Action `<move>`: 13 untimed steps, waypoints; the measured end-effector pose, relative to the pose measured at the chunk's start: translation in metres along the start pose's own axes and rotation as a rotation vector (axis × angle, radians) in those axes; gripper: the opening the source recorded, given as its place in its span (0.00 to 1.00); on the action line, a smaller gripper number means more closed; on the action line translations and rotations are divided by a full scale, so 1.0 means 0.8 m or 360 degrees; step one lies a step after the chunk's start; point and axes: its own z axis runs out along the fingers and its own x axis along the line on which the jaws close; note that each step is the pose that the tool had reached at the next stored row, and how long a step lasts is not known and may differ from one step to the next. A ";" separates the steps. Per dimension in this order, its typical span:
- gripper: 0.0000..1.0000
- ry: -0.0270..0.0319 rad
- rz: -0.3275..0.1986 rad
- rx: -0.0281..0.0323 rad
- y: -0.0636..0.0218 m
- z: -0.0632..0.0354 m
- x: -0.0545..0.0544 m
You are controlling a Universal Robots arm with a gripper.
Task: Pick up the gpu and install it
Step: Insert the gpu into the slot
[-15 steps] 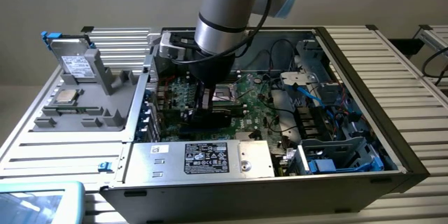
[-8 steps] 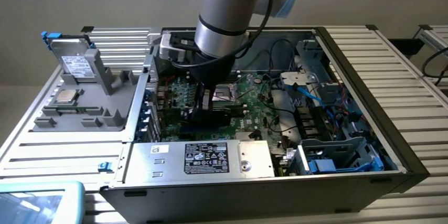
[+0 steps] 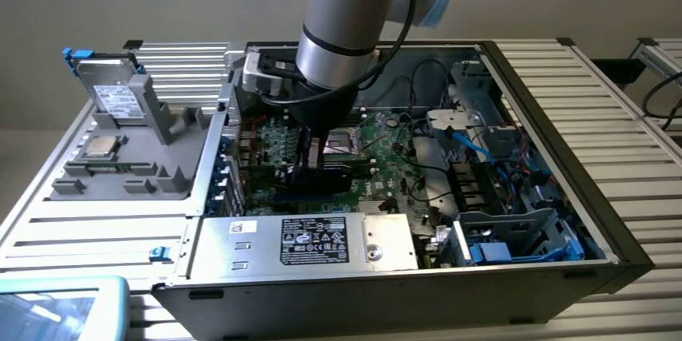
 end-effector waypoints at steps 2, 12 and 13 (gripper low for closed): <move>0.27 -0.00005 0.0000 -0.00001 0.000 -0.001 0.001; 0.27 0.00000 -0.0002 -0.00002 0.002 -0.001 0.003; 0.27 0.00000 -0.0003 -0.00001 0.002 -0.001 0.003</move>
